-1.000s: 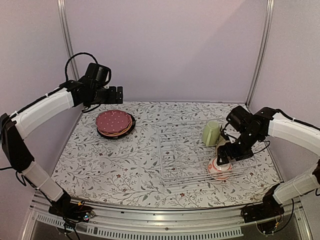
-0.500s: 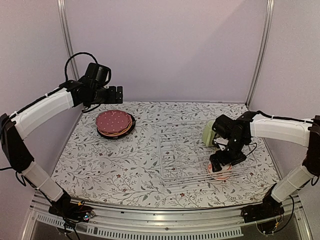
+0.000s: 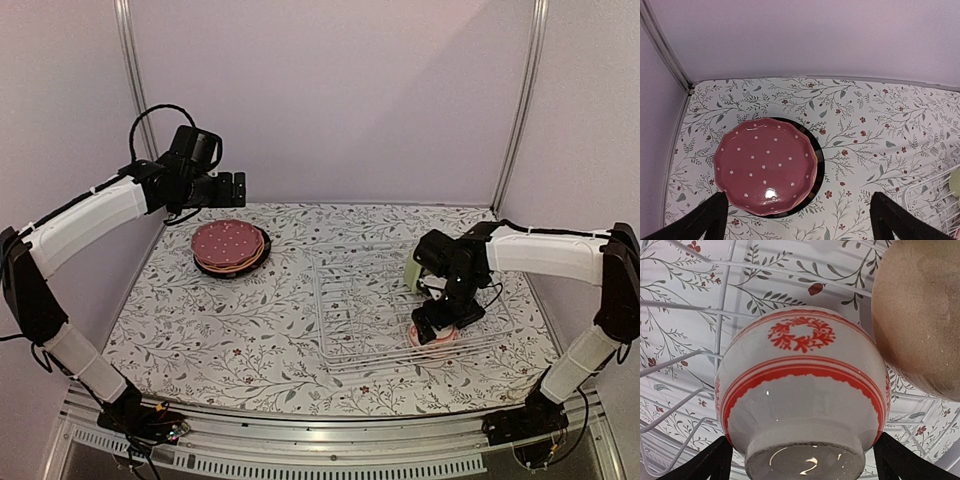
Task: Unload the mixed dishes from the dish rack
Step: Grab the bowl from the dish rack.
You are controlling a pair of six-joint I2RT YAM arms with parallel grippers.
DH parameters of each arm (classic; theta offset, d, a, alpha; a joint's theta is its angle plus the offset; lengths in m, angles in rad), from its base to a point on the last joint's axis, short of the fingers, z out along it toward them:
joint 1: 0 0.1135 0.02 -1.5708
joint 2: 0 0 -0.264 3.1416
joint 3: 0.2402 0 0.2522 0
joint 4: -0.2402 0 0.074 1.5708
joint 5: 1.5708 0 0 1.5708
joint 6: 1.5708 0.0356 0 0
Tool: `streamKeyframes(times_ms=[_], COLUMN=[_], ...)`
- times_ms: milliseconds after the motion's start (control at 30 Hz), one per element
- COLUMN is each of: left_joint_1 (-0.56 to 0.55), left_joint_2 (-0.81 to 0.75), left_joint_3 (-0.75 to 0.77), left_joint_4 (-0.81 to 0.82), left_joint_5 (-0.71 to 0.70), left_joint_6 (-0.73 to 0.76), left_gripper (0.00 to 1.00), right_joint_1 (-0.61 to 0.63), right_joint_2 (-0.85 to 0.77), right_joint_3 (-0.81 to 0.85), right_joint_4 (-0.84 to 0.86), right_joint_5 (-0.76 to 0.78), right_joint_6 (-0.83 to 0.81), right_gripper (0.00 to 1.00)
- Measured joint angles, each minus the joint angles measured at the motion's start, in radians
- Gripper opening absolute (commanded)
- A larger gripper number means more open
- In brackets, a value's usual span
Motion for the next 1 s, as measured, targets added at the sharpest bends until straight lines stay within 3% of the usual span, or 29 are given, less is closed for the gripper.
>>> streamKeyframes(times_ms=[467, 667, 1000], left_joint_1=[-0.004, -0.01, -0.014], left_joint_2=[0.0, 0.0, -0.002], left_joint_3=[0.0, 0.0, 0.0], left_joint_4=[0.002, 0.003, 0.003], left_joint_5=[0.0, 0.0, 0.0], left_joint_6=[0.003, 0.007, 0.007], left_gripper=[0.99, 1.0, 1.0], right_joint_1=[0.001, 0.001, 0.001], right_joint_2=[-0.065, -0.086, -0.062], right_joint_3=[0.051, 0.073, 0.069], right_joint_4=[-0.01, -0.015, -0.016], right_joint_5=[0.023, 0.036, 0.054], right_joint_6=[0.004, -0.001, -0.008], right_gripper=[0.99, 0.83, 0.75])
